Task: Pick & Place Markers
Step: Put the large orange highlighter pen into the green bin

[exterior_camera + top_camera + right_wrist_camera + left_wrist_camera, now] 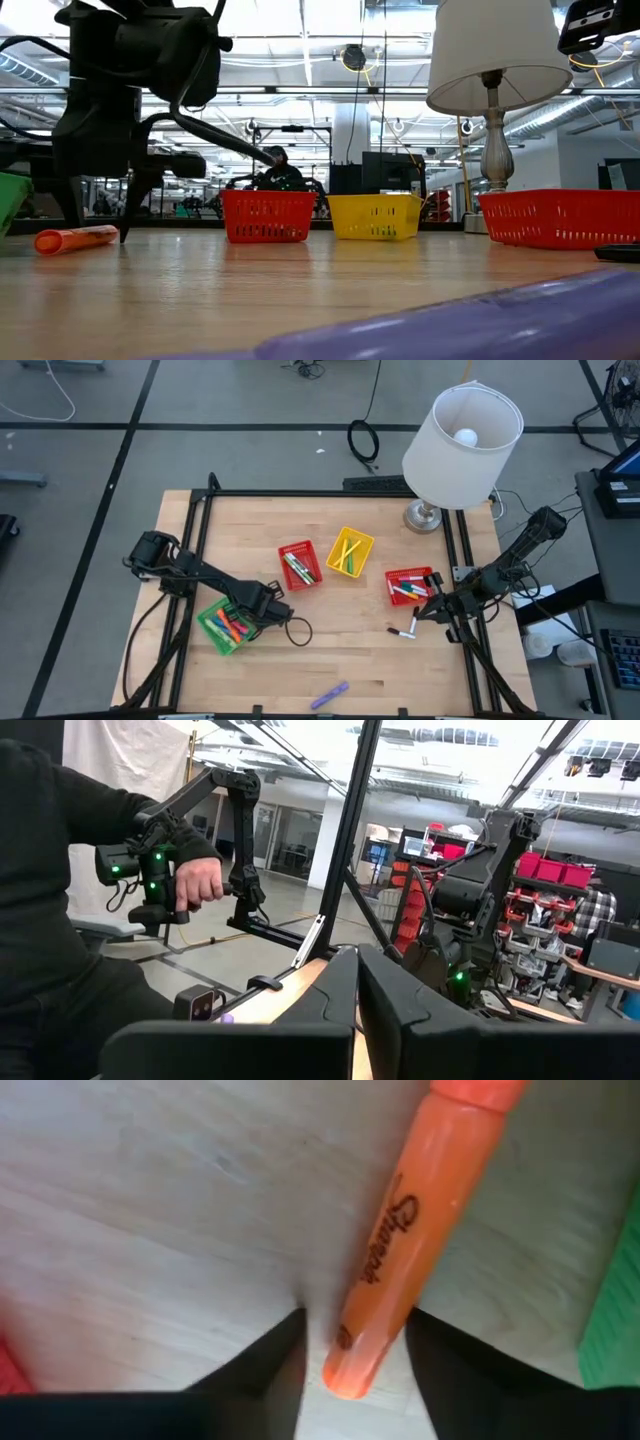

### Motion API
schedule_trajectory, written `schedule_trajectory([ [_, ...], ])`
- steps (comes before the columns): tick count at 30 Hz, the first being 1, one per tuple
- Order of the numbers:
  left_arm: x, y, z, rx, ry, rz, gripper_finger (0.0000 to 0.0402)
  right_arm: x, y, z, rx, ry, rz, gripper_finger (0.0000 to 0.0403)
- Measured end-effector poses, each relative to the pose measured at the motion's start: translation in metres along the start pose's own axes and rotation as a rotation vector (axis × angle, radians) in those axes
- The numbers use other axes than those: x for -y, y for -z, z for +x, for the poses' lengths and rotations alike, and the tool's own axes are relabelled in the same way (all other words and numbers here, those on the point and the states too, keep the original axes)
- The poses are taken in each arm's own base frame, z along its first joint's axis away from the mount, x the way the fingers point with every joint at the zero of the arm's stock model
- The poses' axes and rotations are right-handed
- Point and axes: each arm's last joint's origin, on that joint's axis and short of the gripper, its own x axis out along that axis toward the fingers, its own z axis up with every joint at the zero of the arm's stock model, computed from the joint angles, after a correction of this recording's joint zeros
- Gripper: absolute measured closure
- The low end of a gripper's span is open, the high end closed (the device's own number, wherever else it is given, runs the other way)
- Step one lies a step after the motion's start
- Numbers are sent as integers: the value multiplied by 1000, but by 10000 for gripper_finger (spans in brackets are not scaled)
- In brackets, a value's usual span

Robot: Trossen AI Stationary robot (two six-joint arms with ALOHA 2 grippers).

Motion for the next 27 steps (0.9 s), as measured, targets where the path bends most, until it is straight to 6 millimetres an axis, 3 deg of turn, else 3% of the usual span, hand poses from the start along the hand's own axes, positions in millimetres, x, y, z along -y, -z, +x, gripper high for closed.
schedule_trajectory([
  [7,-3,3,1,-22,-20,-61,345,0,0,0,0,0,0,403],
  [18,-7,4,-6,-31,-17,-230,346,0,0,0,2,0,1,403],
  [22,-6,-1,-27,-107,-68,-304,346,0,0,0,4,1,1,403],
  [27,-4,-9,-67,-140,-103,-383,346,0,0,0,4,0,11,403],
])
